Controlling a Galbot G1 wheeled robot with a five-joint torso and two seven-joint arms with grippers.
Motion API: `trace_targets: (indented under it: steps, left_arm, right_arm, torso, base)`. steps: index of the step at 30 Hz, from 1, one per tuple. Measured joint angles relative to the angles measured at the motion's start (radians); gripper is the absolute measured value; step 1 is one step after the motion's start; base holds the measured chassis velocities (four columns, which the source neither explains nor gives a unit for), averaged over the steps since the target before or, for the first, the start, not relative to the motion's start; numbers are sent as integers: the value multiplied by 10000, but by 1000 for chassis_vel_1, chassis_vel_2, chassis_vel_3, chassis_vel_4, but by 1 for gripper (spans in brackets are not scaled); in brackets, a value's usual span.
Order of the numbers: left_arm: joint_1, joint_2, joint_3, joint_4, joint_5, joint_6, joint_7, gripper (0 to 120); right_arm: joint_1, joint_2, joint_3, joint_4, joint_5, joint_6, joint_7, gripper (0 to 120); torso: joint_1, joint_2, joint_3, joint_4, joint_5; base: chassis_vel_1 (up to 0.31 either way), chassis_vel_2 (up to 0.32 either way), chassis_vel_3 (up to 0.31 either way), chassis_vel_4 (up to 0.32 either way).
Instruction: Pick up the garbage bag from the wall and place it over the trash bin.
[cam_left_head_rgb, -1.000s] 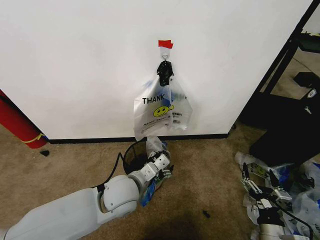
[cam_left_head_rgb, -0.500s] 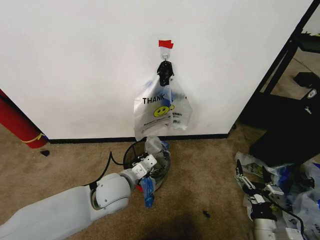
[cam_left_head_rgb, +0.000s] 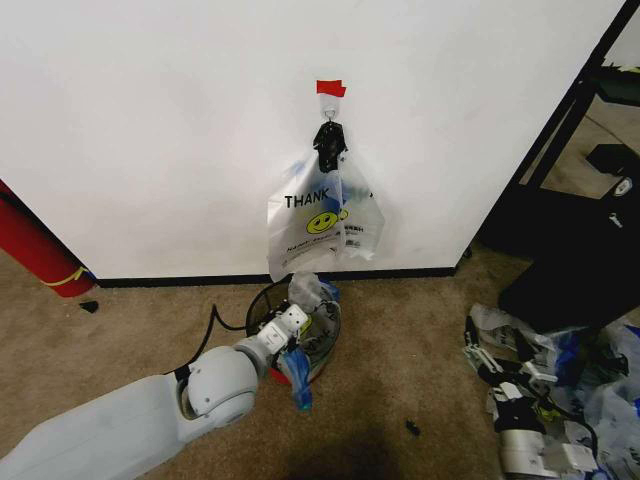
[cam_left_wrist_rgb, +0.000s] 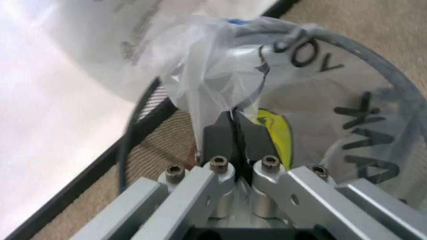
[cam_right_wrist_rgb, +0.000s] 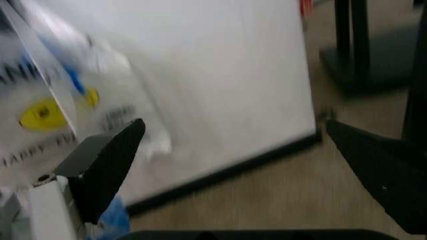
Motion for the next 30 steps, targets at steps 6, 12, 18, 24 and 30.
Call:
trace_targets:
  steps: [6, 12, 18, 24, 30]
  left_arm:
    - [291, 35, -627, -161, -140, -84, -5, 0]
    - [117, -362, -473, 414, -274, -394, -61, 0]
    - [372, -562, -697, 596, -237, -570, -235, 0]
    - [335, -666, -673, 607, -237, -574, -266, 0]
    - [333, -769, -556, 715, -228, -578, -253, 0]
  right_arm:
    - [1501, -1314, -1764, 550, 777, -2749, 2421, 100]
    - [4084, -2122, -4368, -400, 2335, -4666, 3902, 100]
    - [5849, -1382, -5881, -1346, 2368, -5456, 4843, 100]
    - [6419, -637, -6413, -1717, 2578, -6240, 6109, 100]
    - [6419, -376, -6339, -1849, 3479, -6494, 6984, 93]
  torso:
    - [1, 0, 1, -3, 0]
    - [1, -1, 2, -9, 1]
    - [2, 0, 2, 0, -2]
    - [2, -1, 1, -3, -2]
    - [1, 0, 1, -6, -3]
  base:
    - [0, 0, 0, 0]
    - [0, 0, 0, 0]
    - [0, 0, 0, 0]
    - [0, 0, 0, 0]
    - [0, 0, 0, 0]
